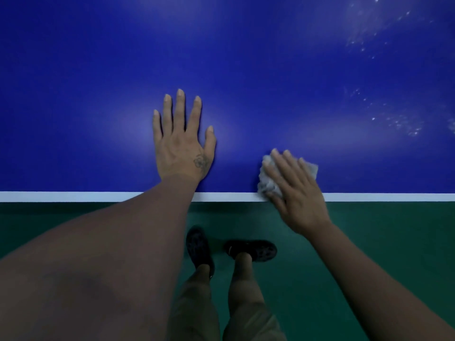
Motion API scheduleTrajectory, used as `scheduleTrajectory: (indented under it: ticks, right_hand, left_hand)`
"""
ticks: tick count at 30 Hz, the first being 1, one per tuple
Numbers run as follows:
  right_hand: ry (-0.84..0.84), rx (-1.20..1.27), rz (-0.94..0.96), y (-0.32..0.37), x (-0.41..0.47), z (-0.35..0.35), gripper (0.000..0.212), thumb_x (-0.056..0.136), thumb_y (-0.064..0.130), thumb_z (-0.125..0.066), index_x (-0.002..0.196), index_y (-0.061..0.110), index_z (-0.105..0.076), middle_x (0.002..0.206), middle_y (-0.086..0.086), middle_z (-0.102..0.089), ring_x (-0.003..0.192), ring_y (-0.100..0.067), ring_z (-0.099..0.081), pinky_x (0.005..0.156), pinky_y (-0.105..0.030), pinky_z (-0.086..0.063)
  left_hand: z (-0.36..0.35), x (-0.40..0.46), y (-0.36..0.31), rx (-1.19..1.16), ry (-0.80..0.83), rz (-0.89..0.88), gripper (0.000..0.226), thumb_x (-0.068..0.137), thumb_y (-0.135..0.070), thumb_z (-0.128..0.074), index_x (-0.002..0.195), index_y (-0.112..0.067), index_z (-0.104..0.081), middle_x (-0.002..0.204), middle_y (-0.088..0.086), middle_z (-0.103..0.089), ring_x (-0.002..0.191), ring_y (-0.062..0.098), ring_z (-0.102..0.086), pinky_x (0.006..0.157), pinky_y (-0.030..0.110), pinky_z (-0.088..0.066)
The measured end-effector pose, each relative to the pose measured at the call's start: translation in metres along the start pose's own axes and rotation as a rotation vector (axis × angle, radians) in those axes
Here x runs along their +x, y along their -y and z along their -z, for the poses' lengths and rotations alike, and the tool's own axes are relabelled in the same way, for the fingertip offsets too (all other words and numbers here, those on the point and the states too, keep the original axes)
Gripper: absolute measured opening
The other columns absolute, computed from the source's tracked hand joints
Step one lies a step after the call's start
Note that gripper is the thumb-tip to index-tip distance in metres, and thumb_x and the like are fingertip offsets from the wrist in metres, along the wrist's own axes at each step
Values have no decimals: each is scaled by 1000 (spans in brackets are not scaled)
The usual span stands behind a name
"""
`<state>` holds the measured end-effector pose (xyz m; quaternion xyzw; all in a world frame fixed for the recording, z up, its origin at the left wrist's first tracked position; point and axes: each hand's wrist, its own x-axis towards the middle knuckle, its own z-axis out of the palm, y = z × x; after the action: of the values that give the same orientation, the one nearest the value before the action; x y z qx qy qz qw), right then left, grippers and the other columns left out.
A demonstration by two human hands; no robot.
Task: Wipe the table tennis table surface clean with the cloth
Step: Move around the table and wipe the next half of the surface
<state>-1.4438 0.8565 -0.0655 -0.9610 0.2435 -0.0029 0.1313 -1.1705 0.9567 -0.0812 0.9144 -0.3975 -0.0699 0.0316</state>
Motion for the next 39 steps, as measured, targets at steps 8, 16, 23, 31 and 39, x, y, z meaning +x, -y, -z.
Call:
scheduleTrajectory:
  ticks: [8,16,23,31,39]
  right_hand:
    - [-117,9,-270,21,106,-9,60,115,42,-36,169,16,-28,177,-10,-18,165,-34,-12,133,-54,-11]
    - [118,-18,164,34,1,-6,70,108,34,-56,169,21,-26,178,-4,-15,166,-27,-10,131,-56,-19]
    - [-53,2,-218,38,82,-14,60,114,42,-41,169,20,-29,178,-6,-16,165,-30,-9,133,-53,-9]
    - [-52,7,-147,61,34,-22,62,112,42,-46,169,24,-29,178,-4,-15,166,-29,-8,132,-55,-13]
    - [-133,52,-122,6,64,-15,72,112,52,-41,167,6,-30,176,-9,-24,165,-27,-16,133,-49,-17]
  left_hand:
    - [-1,-1,0,1,6,0,70,108,-59,-17,171,-30,-4,179,3,5,165,27,6,133,53,-3]
    - [-2,0,0,5,8,-4,71,108,-59,-17,171,-30,-3,179,3,5,165,28,6,132,54,-6]
    - [-1,0,0,-4,23,-6,71,107,-60,-13,171,-31,-1,179,3,8,165,27,8,133,53,-3]
    - [5,-3,-1,-41,19,-13,71,108,-61,-15,171,-30,-7,179,2,3,165,26,6,133,53,-5]
    - [8,-5,-3,-79,-46,-29,67,110,-55,-27,170,-26,-21,178,5,-9,165,27,-1,133,53,-5]
